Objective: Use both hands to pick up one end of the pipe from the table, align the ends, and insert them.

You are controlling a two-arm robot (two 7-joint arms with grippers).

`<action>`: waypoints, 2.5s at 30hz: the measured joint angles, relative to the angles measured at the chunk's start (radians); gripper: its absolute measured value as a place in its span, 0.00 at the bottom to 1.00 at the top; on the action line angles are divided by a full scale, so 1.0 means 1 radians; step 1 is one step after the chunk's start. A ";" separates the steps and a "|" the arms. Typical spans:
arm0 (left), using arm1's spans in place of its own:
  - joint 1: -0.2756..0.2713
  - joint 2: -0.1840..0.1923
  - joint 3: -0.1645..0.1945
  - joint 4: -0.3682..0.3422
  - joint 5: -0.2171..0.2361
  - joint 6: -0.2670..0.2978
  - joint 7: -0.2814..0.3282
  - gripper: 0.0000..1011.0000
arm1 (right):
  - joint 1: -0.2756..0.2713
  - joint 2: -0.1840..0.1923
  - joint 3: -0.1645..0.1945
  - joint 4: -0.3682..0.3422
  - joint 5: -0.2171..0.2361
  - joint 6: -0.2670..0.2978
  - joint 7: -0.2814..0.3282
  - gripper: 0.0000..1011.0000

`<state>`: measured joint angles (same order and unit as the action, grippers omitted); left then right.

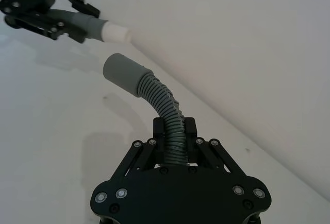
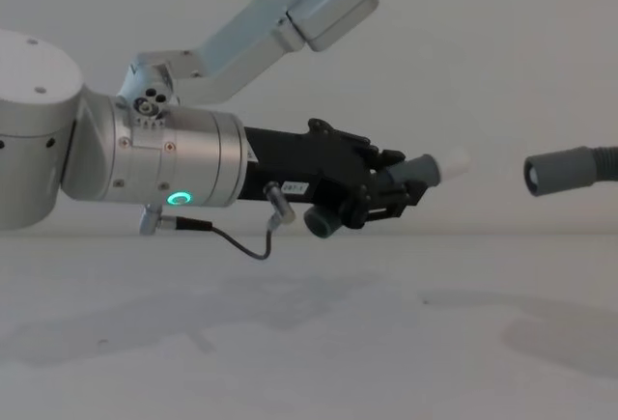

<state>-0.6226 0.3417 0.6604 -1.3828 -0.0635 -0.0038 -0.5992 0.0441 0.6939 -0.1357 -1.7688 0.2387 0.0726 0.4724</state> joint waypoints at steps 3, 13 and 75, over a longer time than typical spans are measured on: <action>0.000 0.000 0.000 0.001 0.001 -0.002 0.000 0.38 | -0.003 0.002 -0.005 -0.008 0.001 0.000 0.001 0.22; -0.015 0.019 0.033 0.010 0.028 -0.071 -0.040 0.38 | -0.001 0.004 -0.016 -0.025 0.000 -0.002 0.001 0.22; -0.028 0.051 0.083 0.015 0.074 -0.186 -0.088 0.38 | -0.030 0.011 -0.005 -0.042 -0.030 0.036 -0.014 0.22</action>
<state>-0.6507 0.3928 0.7436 -1.3680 0.0101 -0.1898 -0.6871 0.0145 0.7048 -0.1404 -1.8104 0.2090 0.1081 0.4587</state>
